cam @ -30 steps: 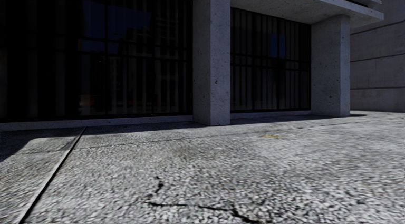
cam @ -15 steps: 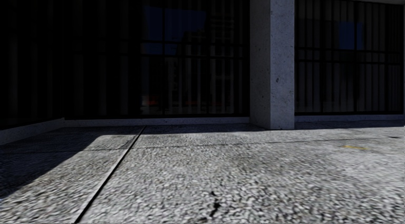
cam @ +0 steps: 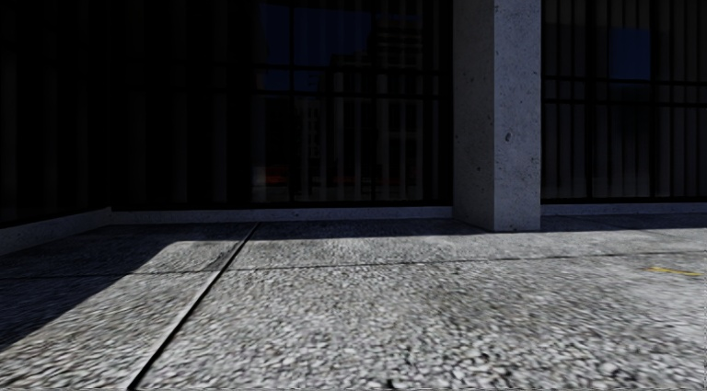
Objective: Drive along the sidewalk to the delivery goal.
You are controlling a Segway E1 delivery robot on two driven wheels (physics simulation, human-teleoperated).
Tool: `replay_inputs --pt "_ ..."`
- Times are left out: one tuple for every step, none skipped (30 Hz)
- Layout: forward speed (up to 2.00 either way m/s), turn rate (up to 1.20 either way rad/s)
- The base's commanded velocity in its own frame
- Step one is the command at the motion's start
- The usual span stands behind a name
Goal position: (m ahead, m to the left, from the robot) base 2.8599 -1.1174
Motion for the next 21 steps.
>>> replay_inputs --pt "0.74 0.0" --pt "0.74 0.0" --pt "0.74 0.0" --pt "0.74 0.0" --pt "0.74 0.0" --pt "0.74 -0.05" --pt "0.74 -0.19" --pt "0.74 -0.34" --pt "0.74 -0.34" --pt "0.74 -0.42" --pt "0.74 -0.45" --pt "0.75 -0.46" --pt "0.75 -0.48" --pt "0.75 -0.48" --pt "0.75 -0.5" --pt "0.75 -0.51" --pt "0.75 -0.51" --pt "0.75 -0.51" --pt "0.75 -0.52" --pt "0.75 -0.52" --pt "0.75 -0.52"
